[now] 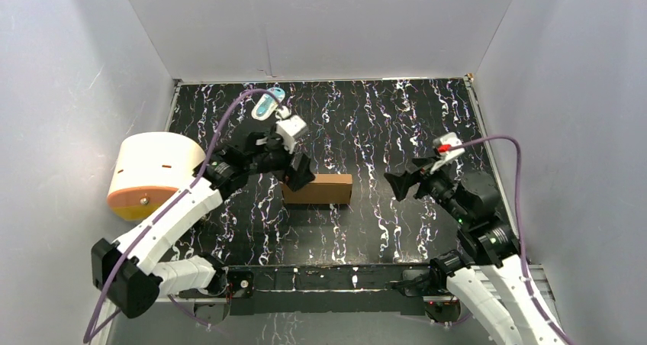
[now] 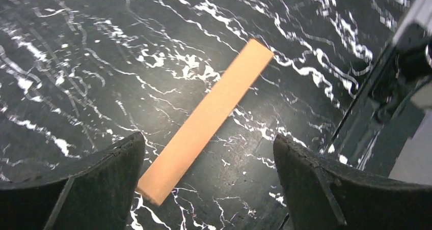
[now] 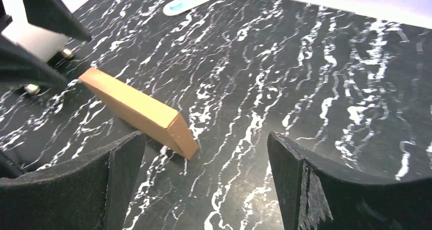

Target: Fold the paper box

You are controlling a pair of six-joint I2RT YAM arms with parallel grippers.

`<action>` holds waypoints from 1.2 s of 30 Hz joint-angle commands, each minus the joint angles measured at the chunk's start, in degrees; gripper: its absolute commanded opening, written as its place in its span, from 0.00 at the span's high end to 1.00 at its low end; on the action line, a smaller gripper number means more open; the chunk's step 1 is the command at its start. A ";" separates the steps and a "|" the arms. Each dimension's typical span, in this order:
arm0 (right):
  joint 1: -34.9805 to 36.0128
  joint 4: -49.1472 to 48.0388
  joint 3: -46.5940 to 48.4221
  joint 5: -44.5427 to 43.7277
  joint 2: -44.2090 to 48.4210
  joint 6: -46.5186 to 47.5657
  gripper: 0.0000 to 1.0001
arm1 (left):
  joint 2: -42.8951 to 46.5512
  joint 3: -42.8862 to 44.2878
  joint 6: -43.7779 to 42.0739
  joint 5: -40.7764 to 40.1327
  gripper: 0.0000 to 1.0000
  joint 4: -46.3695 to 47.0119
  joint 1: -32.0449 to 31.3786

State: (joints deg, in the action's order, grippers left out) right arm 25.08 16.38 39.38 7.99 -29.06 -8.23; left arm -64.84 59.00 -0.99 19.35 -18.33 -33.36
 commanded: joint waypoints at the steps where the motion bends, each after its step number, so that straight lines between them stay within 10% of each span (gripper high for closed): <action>1: -0.24 5.04 1.63 -9.65 4.95 3.74 0.01 | -4.24 2.72 -12.95 -1.05 0.06 -4.59 -4.10; 16: -0.21 4.05 -3.35 -8.91 13.84 3.71 0.01 | -19.75 6.81 -28.08 -3.41 0.08 -4.99 -9.21; 27: -0.24 4.16 -3.84 -9.82 16.23 3.34 0.02 | -21.50 7.24 -31.80 -1.58 0.63 -3.94 -10.93; 36: -0.22 4.44 -3.96 -12.11 18.20 3.22 0.02 | -18.76 2.41 -38.30 -14.39 0.69 11.21 -15.39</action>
State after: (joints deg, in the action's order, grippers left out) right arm 25.08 22.68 35.70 -2.00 -11.94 -5.19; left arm -86.76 63.68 -34.22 13.19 -17.58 -46.19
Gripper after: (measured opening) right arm 0.984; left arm 0.352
